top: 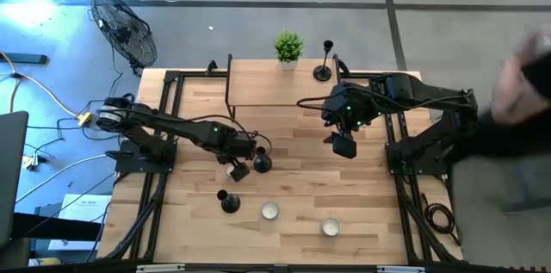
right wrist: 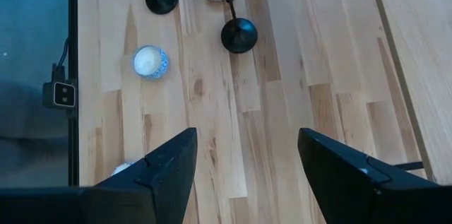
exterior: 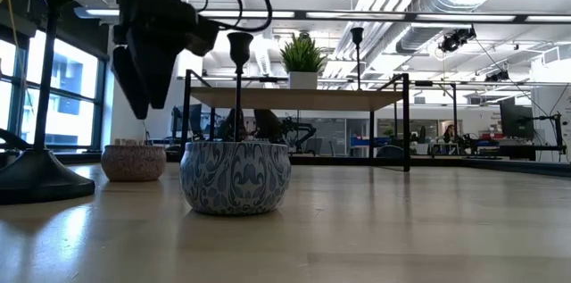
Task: Pick & Place candle stick holders
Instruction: Put the purple pink scented candle on the shelf
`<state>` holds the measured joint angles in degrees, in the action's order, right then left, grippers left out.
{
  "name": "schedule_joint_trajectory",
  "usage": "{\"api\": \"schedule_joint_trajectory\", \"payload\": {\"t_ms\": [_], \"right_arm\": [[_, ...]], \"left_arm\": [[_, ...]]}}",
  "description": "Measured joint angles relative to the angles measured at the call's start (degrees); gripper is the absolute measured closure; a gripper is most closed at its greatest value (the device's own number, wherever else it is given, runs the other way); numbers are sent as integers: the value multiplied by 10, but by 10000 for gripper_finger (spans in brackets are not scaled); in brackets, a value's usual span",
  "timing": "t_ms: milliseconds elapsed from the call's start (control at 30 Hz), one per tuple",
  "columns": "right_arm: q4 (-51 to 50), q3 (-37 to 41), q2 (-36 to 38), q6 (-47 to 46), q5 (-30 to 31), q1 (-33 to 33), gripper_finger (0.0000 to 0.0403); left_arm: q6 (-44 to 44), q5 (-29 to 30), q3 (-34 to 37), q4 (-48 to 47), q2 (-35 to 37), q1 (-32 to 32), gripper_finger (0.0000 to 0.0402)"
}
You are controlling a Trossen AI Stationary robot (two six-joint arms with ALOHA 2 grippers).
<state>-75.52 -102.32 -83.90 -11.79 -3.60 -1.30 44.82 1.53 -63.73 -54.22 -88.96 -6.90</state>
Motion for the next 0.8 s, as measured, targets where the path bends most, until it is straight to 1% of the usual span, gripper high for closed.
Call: {"api": "schedule_joint_trajectory", "payload": {"t_ms": [300,367,800], "right_arm": [[0,0,0,2,0,0,163],[1,0,0,2,-1,0,163],[1,0,0,7,-12,0,163]], "left_arm": [[-9,-23,0,9,-18,0,14],[-9,-23,-1,20,-23,0,14],[-5,-30,0,16,-23,0,14]]}}
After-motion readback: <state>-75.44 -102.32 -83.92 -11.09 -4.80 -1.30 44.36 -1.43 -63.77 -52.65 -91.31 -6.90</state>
